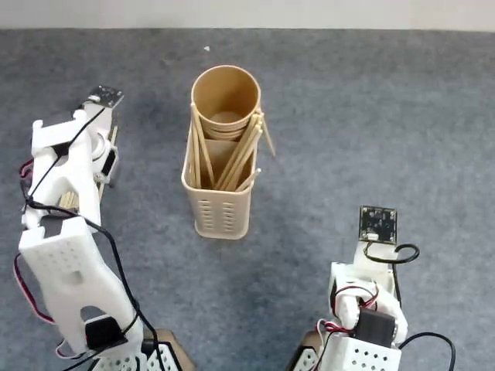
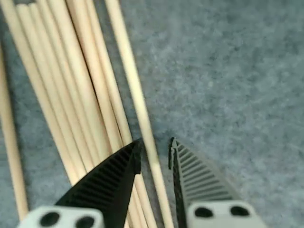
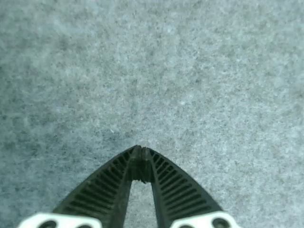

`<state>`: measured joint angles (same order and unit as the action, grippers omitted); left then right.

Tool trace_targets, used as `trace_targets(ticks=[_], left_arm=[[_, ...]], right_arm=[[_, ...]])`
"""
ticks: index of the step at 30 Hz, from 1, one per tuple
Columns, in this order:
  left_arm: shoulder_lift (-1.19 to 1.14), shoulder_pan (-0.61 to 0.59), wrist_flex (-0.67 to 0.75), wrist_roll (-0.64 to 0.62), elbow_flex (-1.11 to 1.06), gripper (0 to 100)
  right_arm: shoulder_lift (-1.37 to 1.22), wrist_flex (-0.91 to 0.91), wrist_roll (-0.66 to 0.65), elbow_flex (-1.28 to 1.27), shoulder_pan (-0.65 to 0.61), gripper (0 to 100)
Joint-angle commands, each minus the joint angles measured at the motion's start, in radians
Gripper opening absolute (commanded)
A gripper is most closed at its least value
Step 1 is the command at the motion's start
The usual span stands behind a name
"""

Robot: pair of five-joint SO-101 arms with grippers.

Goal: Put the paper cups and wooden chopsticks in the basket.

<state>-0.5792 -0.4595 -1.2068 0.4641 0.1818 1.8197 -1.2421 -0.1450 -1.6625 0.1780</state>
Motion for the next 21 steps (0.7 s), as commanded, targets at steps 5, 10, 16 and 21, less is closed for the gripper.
trace_targets(ticks=[5,10,16,21], left_arm=[[-0.004,-0.035,0.008,-0.011,0.051,13],[-0.002,0.019,-0.008,0.055,-0.008,2],[0.018,0.107,-0.144,0.057,0.018,0],[0.142,0.171,-0.275,-0.008,0.139,0]], right_arm=[[0.012,-0.004,0.012,-0.136,0.007,0.5],[0.012,-0.004,0.012,-0.136,0.007,0.5],[0.012,-0.004,0.012,-0.136,0.007,0.5],[0.012,-0.004,0.012,-0.136,0.007,0.5]])
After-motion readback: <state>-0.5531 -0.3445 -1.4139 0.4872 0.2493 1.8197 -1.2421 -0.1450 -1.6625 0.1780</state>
